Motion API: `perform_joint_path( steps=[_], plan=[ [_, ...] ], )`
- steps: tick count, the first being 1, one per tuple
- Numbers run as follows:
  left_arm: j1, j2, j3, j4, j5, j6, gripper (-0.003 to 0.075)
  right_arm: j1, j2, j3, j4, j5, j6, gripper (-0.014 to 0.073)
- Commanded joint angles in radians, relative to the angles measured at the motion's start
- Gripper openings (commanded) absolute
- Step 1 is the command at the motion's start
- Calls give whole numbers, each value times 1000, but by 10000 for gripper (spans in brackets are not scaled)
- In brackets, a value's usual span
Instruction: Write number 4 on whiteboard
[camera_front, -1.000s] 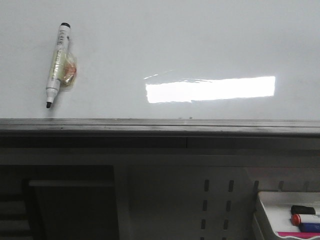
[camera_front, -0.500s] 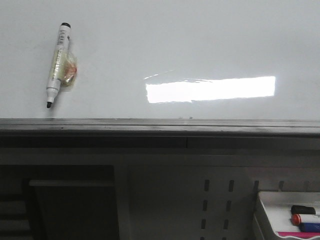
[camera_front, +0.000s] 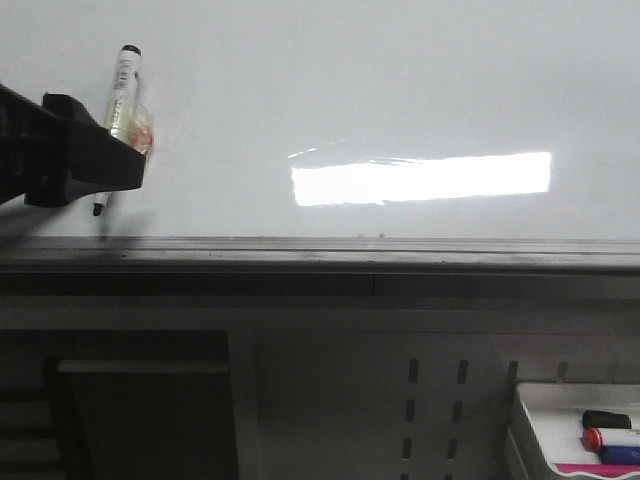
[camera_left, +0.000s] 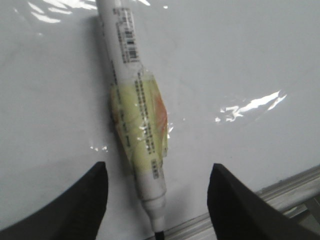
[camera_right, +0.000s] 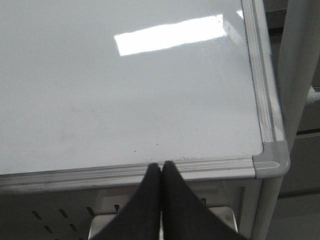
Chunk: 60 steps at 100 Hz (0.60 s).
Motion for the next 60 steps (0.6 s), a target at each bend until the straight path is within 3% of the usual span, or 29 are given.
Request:
perform_joint_path(
  steps=[1,17,24,31,42,60],
  plan=[
    [-9,7,-44,-24,-86,-4,406,-7,17,-34,-1,-84,0,-64],
    [-9,50,-52,-33,-88,-4,403,-7,17,-34,-1,-84,0,-64],
    [-9,60,-52,-69,-85,-4,360,-7,17,-34,-1,-71,0,-64],
    [-9,62,-52,-88,-83,-4,249,-5,17,-34,-1,-69,0,-64],
    [-9,62,-52,-83,-78,-4,-24,15,17,-34,-1,-65,0,-64],
    [-9,55,-52,-7,-68,-2,-20,209,59,-79,-1,28,0,-64]
  ],
)
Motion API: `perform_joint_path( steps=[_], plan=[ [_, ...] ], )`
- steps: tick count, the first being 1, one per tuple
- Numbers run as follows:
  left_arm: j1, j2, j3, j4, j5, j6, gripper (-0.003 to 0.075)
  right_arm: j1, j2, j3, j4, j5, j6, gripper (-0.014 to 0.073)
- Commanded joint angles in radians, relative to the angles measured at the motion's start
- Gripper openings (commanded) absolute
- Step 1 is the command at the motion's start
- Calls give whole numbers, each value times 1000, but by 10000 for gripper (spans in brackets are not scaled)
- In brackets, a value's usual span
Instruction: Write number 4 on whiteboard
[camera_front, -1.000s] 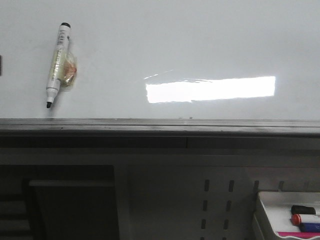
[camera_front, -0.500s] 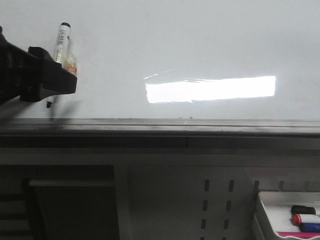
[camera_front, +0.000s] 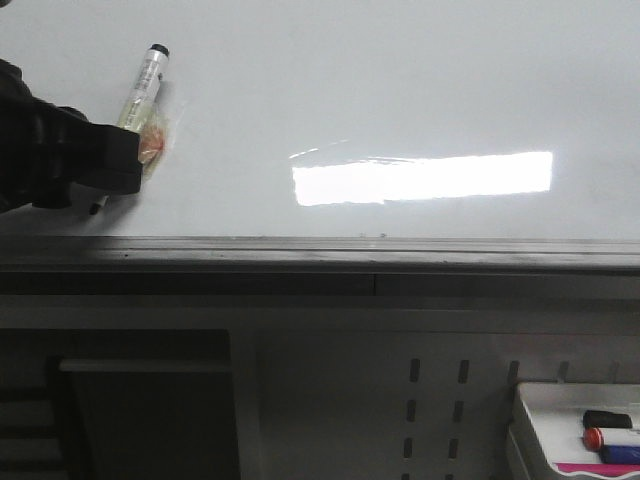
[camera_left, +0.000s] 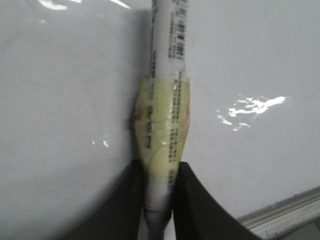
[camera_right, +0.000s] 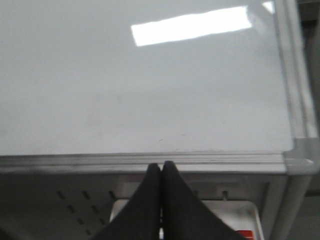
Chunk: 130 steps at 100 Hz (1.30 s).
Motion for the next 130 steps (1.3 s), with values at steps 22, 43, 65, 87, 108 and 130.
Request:
perform_joint_path(
  steps=[22,43,65,87,108,130],
  plan=[
    [-12,-109,-15,375,-15,-2,-20,430,180,-207,-1,19,-11,-64],
    [-45,-197,41,777,-128,-2,-20,670,343,-396,30,27,-11,89],
    [-52,-227,87,945,-310,-2,-20,816,487,-537,30,57,-11,427],
    [-52,-227,87,949,-343,-2,-20,839,598,-599,30,32,-11,425],
    [-52,-227,87,991,-343,-2,-20,849,685,-649,26,-8,-11,401],
    [-52,-227,87,991,-343,-2,-20,851,750,-671,28,18,-11,219]
  ],
)
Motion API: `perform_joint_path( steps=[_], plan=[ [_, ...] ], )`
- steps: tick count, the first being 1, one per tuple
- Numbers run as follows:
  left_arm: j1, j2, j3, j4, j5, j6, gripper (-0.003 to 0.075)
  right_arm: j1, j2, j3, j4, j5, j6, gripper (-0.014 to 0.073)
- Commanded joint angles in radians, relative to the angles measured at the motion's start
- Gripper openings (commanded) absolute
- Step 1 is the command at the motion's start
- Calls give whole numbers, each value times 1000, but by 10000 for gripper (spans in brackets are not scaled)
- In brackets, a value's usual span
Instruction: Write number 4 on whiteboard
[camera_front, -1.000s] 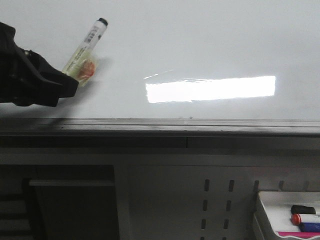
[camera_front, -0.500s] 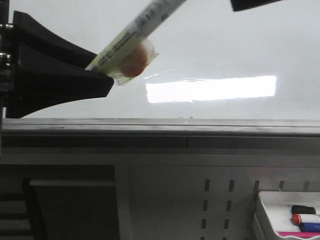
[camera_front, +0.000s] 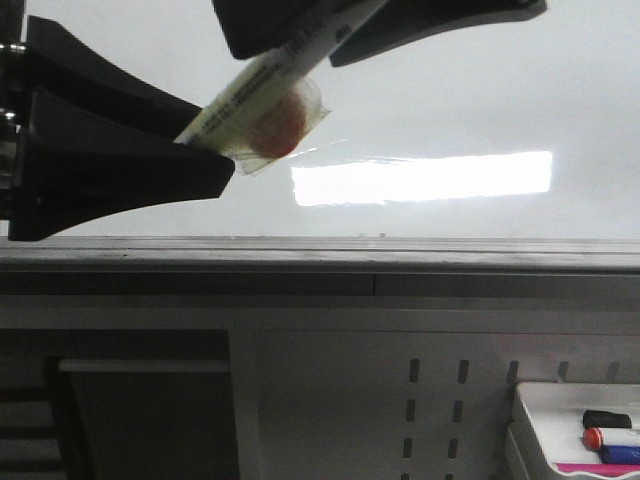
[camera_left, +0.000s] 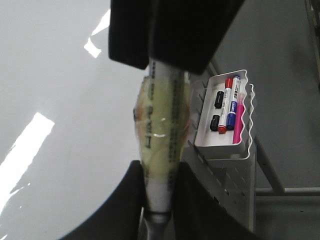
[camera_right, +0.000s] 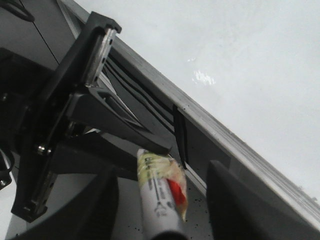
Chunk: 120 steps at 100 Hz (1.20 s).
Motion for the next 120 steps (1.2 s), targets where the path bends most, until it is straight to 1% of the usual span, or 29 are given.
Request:
perform_joint_path(
  steps=[1,4,6,9,12,23,28,33,40,43,46,50,53,65,80,99,120],
  plan=[
    [-8,-20,-20,-34,-71,-2,-20,4,2,-41,1,-49,-9,204],
    [-8,-20,-20,-34,-71,-2,-20,4,4,-41,1,-37,-9,124],
    [-8,-20,-20,-34,-71,-2,-20,4,7,-41,1,-29,-9,89],
    [-8,-20,-20,-34,-71,-2,-20,4,10,-41,1,-20,-9,-1],
    [-8,-20,-20,-34,-69,-2,-20,4,10,-41,1,-12,-9,-71],
    [-8,-20,-20,-42,-65,-2,-11,4,10,-41,-9,-8,-9,-64],
    [-8,-20,-20,-42,-65,-2,26,4,10,-41,-29,-8,-9,-64],
    [-8,-20,-20,-45,-65,-14,92,4,10,-41,-31,-8,-9,-64],
    [-8,-20,-20,-61,-61,-47,226,4,10,-41,-22,-5,-9,-64],
    [-8,-22,-20,-80,-56,-61,297,4,10,-41,-20,-5,-9,-64],
    [-8,-25,-20,-118,-46,-72,346,0,10,-41,-20,-3,-9,-64],
    [-8,-33,-20,-158,-18,-90,396,-6,10,-41,-20,-3,-9,-64],
    [-8,-42,-20,-209,9,-89,412,-18,10,-41,-18,-8,-9,-64],
    [3,-103,-20,-386,154,-76,407,-74,18,-81,-16,11,-9,-64],
    [65,-209,-20,-442,274,-76,407,-141,70,-187,-16,31,-9,-64],
    [121,-284,-20,-463,331,-76,407,-199,201,-341,-58,11,-15,-64],
    [123,-290,-20,-463,350,-76,407,-241,330,-442,-81,-49,-15,-64]
  ],
)
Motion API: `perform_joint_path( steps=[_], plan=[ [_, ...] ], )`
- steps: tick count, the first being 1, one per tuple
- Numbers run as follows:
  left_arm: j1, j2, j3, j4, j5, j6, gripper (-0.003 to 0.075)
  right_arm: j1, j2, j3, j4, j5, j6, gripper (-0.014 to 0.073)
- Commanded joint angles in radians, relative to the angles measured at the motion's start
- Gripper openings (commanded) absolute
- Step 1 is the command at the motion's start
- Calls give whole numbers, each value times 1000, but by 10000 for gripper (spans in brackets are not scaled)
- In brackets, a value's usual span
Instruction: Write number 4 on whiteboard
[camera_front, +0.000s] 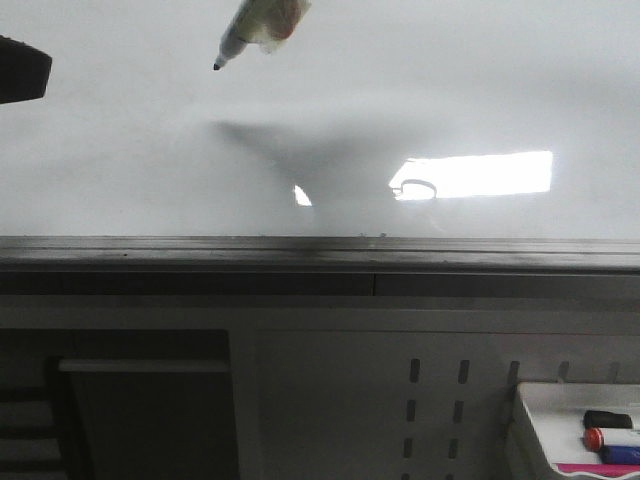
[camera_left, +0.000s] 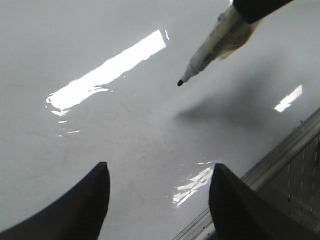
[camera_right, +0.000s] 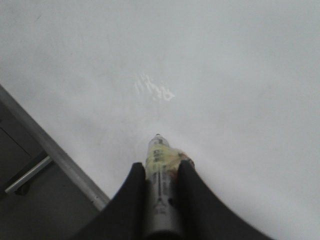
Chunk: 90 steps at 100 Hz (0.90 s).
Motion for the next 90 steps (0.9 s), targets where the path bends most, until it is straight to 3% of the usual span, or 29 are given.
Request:
perform_joint_path(
  steps=[1,23,46,71,90],
  plan=[
    [2,-12,-27,-21,-57,-12,406,-21,5,-61,-15,-107,-5,-64],
    [2,-12,-27,-21,-57,-12,406,-9,41,-49,-8,-10,0,-64],
    [2,-12,-27,-21,-55,-12,406,40,41,14,0,-16,0,-64],
    [2,-12,-27,-21,-55,-12,405,-43,-42,16,-51,162,0,-64],
    [2,-12,-27,-21,-55,-12,405,-14,-69,-16,-49,110,-10,-64]
  ],
)
